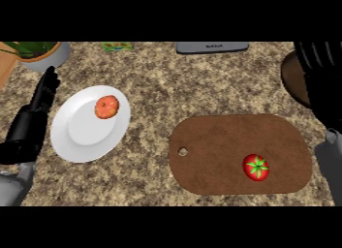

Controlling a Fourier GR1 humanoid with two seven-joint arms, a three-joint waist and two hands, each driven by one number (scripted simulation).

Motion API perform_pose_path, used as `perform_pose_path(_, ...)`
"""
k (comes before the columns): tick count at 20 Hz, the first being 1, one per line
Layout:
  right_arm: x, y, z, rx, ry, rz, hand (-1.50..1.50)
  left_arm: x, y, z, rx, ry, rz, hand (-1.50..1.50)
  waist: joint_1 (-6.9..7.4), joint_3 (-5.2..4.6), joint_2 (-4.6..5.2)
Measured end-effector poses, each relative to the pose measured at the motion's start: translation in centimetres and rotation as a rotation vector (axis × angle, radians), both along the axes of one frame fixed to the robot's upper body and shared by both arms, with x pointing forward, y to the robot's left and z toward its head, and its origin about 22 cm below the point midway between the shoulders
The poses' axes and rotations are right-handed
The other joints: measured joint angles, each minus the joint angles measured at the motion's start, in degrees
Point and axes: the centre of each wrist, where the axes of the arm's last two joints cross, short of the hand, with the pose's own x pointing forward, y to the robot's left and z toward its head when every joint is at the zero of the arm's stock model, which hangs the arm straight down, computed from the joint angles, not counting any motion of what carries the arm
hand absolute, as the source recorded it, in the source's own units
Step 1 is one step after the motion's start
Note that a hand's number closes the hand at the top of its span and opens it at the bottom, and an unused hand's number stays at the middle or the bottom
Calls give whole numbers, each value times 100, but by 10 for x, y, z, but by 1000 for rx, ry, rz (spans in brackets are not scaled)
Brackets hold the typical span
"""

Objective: Pick the tomato from the cutting board and place it in the pan

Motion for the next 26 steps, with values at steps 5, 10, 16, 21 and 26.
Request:
perform_pose_path(5,2,1,-18,-269,84,-42,150,-6,-24,-17,-138,163,-75,0,137,-230,56)
perform_pose_path(10,1,-26,-25,-744,63,-241,-150,-20,-49,-43,-311,357,-138,0,87,-348,76)
perform_pose_path(16,-24,-6,-66,-911,-49,-361,-150,-29,-60,-53,-431,476,-189,0,127,-310,30)
perform_pose_path(21,-34,0,-78,-1279,102,-303,-150,-28,-63,-54,-447,505,-211,0,176,-331,8)
perform_pose_path(26,-37,14,-85,-1681,282,-284,-150,-28,-66,-55,-443,517,-231,0,280,-350,1)
